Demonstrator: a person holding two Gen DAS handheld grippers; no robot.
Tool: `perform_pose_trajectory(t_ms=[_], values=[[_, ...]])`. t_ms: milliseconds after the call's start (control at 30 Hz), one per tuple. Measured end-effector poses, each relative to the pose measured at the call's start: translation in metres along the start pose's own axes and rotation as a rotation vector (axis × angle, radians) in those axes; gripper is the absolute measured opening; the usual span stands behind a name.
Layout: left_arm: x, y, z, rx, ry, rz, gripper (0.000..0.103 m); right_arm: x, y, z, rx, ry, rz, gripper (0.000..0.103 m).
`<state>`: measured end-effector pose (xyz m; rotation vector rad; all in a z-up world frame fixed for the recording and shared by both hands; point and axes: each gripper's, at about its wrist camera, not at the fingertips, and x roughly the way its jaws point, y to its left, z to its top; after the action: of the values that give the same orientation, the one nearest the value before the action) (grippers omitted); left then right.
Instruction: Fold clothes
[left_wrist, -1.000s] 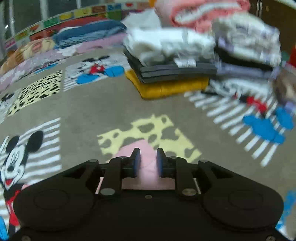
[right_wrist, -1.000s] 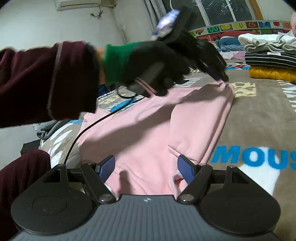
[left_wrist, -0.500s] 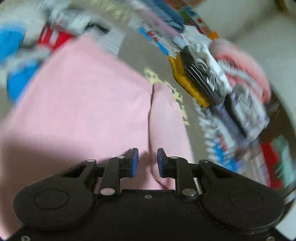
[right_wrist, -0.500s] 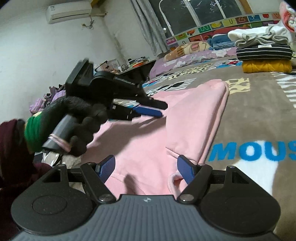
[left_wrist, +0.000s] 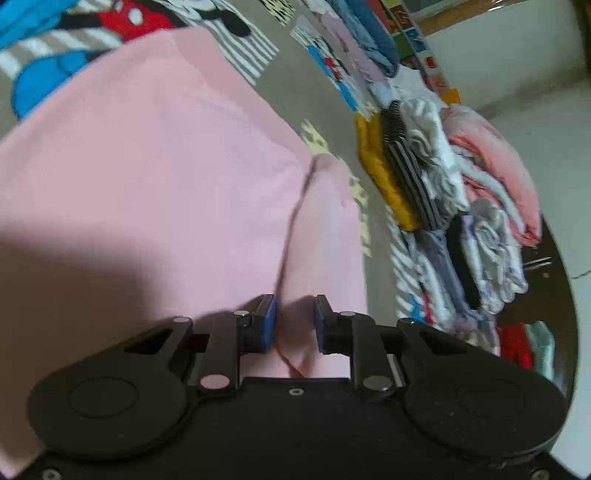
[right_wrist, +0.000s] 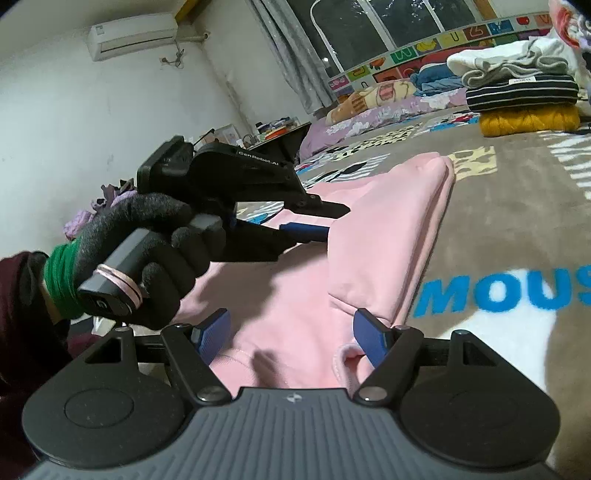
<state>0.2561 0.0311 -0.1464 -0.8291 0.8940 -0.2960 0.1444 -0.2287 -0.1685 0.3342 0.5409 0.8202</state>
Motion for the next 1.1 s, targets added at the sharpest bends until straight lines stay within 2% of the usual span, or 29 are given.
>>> perform_pose_trajectory(t_ms=[33,133,200,233,300,467,567,667,700,767,800,900,967,1100], values=[[0.000,-0.004,0.000,0.034,-0.002,-0.005,0.000,0.000,0.000,0.000,0.003,0.001,0.002,0.073],[-0.007,-0.036,0.007,0.299,-0.017,0.015,0.000,-0.001,-0.003,0.000,0.016,0.007,0.002,0.068],[-0.008,-0.050,0.010,0.437,-0.007,0.037,0.000,-0.003,-0.006,0.000,0.032,0.009,0.002,0.062],[-0.005,-0.052,0.013,0.473,0.018,0.053,0.000,-0.003,-0.008,0.000,0.042,0.008,0.004,0.061],[-0.003,-0.049,0.013,0.530,0.003,0.123,0.000,-0.004,-0.009,0.000,0.047,0.010,0.005,0.060],[-0.027,-0.034,0.017,0.447,-0.100,0.138,0.000,-0.005,-0.001,-0.002,0.000,0.012,-0.016,0.063],[-0.035,-0.044,0.000,0.490,-0.092,0.092,0.000,-0.005,0.007,-0.003,-0.058,0.016,-0.027,0.068],[-0.028,-0.052,-0.020,0.550,-0.043,0.029,0.000,-0.005,0.010,-0.002,-0.077,0.013,-0.031,0.069],[-0.020,-0.052,-0.027,0.594,-0.031,0.069,0.005,-0.006,0.011,-0.001,-0.078,0.011,-0.031,0.070],[0.000,-0.051,-0.042,0.694,-0.010,0.186,0.005,-0.007,0.013,0.000,-0.085,0.006,-0.031,0.070],[0.004,-0.049,-0.046,0.725,-0.018,0.212,0.005,-0.008,0.014,0.001,-0.092,0.005,-0.030,0.070],[-0.012,-0.052,-0.047,0.668,-0.053,0.121,0.005,-0.015,0.021,0.001,-0.122,-0.002,-0.029,0.070],[-0.021,-0.059,-0.053,0.694,-0.068,0.095,0.005,-0.022,0.025,0.002,-0.141,-0.016,-0.021,0.070],[-0.021,-0.067,-0.066,0.733,-0.037,0.055,0.005,-0.028,0.028,0.002,-0.168,-0.020,-0.020,0.070]])
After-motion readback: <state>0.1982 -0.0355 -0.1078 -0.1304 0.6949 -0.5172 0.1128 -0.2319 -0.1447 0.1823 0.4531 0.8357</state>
